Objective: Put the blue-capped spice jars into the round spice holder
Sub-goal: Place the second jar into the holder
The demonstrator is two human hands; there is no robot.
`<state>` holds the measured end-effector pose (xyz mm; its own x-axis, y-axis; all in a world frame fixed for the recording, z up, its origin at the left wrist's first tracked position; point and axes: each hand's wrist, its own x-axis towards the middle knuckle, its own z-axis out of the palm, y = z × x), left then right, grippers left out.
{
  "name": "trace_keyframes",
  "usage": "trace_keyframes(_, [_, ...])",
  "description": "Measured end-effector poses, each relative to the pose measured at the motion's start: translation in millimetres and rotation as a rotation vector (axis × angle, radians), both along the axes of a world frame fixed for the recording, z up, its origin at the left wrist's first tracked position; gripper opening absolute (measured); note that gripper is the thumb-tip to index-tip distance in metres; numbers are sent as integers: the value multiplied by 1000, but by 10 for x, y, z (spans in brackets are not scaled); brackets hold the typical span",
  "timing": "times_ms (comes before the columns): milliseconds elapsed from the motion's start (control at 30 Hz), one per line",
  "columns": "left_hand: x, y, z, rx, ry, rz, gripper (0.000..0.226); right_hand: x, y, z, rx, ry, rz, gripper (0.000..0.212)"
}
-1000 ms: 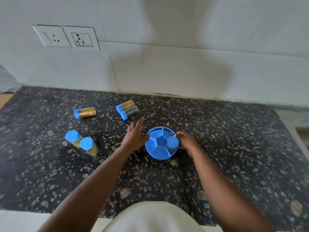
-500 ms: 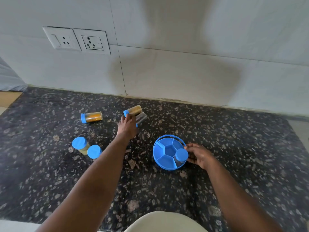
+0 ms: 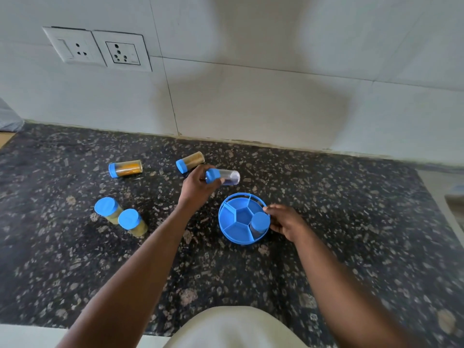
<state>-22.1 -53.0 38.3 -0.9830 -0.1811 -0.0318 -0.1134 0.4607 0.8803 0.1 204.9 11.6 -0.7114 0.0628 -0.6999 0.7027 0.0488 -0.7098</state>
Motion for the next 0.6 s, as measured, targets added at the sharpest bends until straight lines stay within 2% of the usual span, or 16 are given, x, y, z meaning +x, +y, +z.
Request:
trace_keyframes(100, [38, 223, 136, -7, 5, -148, 54, 41, 1, 1, 7, 24, 16, 14])
trace_keyframes(433, [-56, 802, 102, -478, 38, -606, 63, 194, 122, -2, -14, -1, 22, 17])
trace_keyframes(600, [-97, 858, -11, -655, 56, -732, 61, 218, 171, -15, -57, -17, 39, 27])
